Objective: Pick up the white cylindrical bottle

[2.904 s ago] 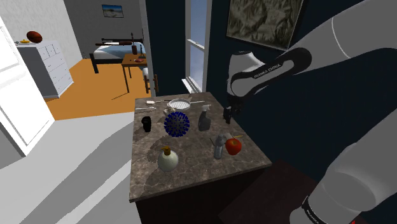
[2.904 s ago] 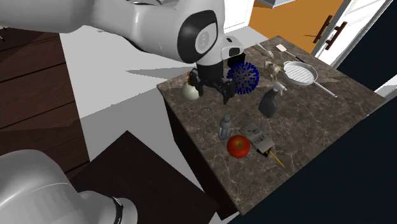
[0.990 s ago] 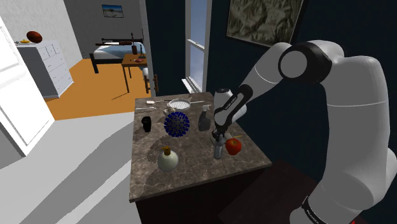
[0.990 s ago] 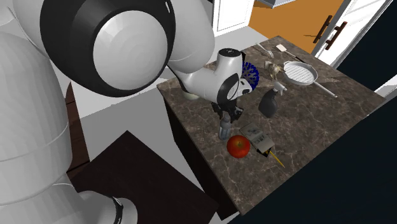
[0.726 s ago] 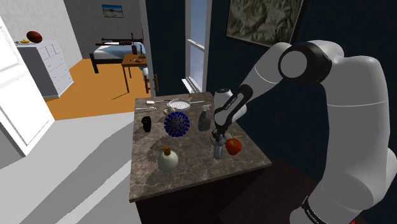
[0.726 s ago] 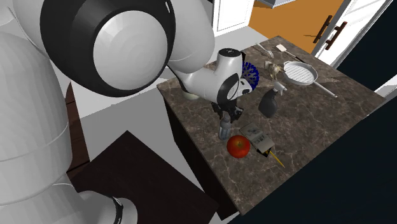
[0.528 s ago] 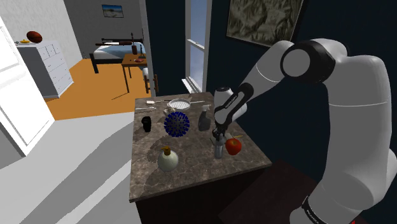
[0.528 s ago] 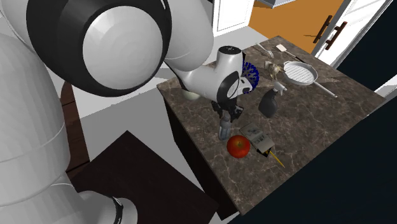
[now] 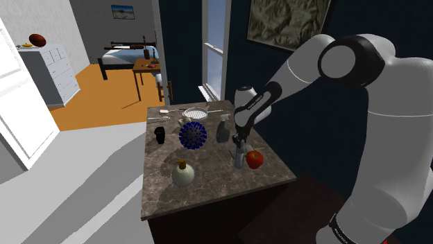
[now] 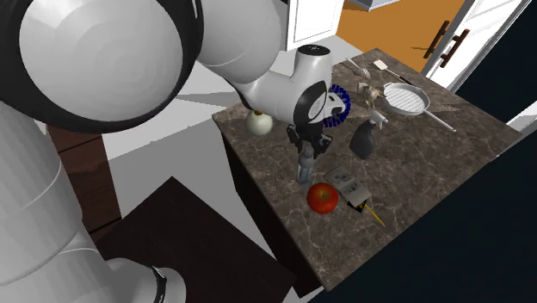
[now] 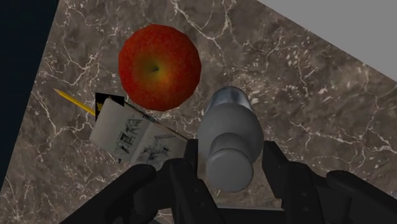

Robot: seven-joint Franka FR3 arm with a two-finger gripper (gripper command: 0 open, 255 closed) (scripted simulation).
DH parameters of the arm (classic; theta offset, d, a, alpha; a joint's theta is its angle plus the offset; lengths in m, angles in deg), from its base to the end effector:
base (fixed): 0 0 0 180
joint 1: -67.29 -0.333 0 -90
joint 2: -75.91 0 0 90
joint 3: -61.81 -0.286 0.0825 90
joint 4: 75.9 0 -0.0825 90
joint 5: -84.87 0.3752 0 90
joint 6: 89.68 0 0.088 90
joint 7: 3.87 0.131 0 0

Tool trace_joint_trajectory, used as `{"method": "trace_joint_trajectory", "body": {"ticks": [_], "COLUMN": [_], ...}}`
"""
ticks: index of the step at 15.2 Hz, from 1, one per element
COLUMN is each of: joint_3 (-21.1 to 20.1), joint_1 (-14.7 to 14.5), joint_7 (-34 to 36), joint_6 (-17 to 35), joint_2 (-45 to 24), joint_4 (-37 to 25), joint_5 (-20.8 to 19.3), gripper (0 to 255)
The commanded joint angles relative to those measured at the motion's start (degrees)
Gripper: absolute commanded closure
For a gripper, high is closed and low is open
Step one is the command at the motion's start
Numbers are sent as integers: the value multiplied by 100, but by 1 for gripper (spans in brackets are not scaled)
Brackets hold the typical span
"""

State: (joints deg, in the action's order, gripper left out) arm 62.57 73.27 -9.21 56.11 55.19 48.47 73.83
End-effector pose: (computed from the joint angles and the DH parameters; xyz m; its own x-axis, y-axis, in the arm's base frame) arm 0.5465 -0.0650 0.1810 0.9909 0.1344 -0.0079 0.1345 -0.9843 0.1140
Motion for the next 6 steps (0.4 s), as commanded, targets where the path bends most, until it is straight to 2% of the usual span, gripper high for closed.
{"method": "trace_joint_trajectory", "body": {"ticks": [1,6], "joint_3": [-13,-30], "joint_1": [9,17], "joint_7": [-34,-80], "joint_6": [-134,-335], "joint_2": [117,309], "joint_4": [-19,-30], "joint_5": [26,65], "gripper": [255,255]}}
